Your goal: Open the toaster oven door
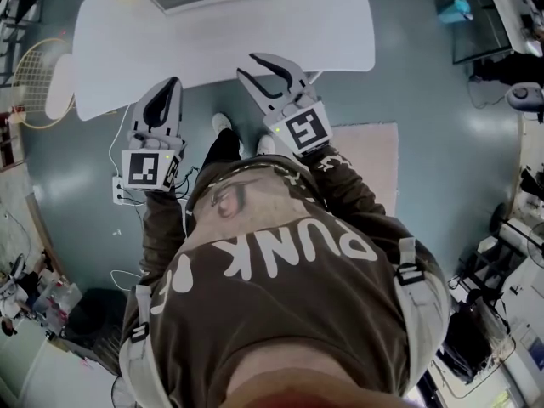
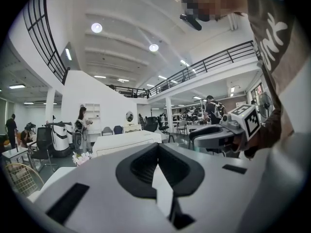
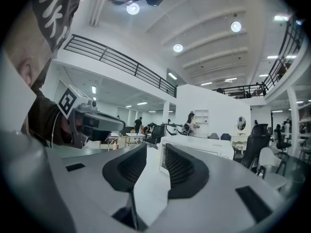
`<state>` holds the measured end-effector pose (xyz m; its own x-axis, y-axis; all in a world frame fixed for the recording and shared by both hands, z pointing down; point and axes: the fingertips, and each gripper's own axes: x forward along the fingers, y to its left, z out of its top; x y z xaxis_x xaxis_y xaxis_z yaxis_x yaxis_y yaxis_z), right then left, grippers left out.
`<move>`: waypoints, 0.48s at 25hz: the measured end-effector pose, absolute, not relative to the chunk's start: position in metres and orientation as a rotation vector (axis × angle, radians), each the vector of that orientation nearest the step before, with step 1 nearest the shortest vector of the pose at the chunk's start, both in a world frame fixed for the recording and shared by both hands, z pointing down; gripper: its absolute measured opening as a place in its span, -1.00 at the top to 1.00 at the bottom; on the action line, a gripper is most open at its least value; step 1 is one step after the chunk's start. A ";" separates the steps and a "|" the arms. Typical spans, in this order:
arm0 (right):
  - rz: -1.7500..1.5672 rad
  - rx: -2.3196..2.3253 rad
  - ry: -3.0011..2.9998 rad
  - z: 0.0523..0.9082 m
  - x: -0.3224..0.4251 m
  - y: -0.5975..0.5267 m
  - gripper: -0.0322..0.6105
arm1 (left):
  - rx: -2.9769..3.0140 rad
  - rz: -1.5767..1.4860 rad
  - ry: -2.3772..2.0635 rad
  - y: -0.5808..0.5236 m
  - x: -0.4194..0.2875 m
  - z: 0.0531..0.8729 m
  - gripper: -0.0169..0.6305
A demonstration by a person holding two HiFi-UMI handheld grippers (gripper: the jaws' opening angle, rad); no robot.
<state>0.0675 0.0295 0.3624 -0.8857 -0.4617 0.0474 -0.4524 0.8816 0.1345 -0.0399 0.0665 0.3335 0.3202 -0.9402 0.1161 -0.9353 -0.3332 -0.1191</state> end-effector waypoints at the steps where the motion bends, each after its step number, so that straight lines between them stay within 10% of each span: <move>1: -0.179 0.733 -2.963 0.365 0.064 0.024 0.49 | -2.529 -0.255 1.798 0.062 -0.046 0.336 0.94; 12: -0.106 1.045 -2.724 0.389 0.019 -0.103 0.46 | -2.617 -0.217 1.666 -0.038 -0.119 0.358 0.94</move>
